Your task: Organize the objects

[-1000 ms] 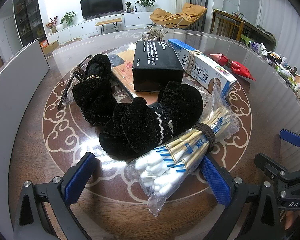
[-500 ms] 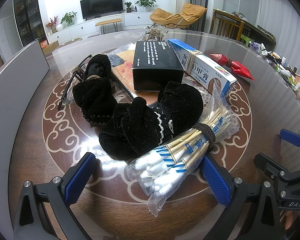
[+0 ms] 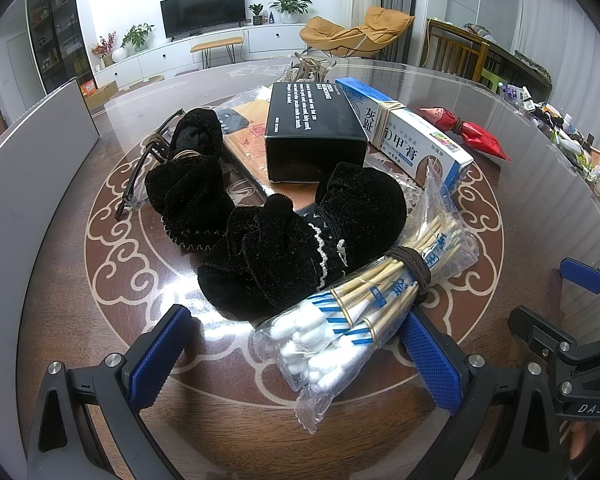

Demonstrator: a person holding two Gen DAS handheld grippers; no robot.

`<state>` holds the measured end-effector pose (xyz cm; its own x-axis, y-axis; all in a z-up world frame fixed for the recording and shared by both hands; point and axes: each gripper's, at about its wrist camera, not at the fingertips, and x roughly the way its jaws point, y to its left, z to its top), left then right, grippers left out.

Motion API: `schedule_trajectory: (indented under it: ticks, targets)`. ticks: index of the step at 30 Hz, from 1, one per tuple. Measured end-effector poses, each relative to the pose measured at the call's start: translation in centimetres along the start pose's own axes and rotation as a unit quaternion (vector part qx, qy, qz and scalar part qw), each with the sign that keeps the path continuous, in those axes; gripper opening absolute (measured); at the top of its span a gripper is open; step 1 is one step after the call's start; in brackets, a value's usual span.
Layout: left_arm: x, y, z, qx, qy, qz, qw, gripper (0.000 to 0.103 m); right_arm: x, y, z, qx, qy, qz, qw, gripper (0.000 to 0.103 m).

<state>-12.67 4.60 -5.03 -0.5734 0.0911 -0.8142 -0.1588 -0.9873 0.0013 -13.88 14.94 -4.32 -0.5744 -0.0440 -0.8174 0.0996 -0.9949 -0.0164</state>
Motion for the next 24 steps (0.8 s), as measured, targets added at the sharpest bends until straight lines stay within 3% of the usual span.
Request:
schedule_trajectory:
  ticks: [24]
  targets:
    - [0.09, -0.04, 0.12, -0.001, 0.000, 0.001, 1.0000, 0.103, -0.01, 0.02, -0.02, 0.000, 0.000, 0.000, 1.000, 0.103]
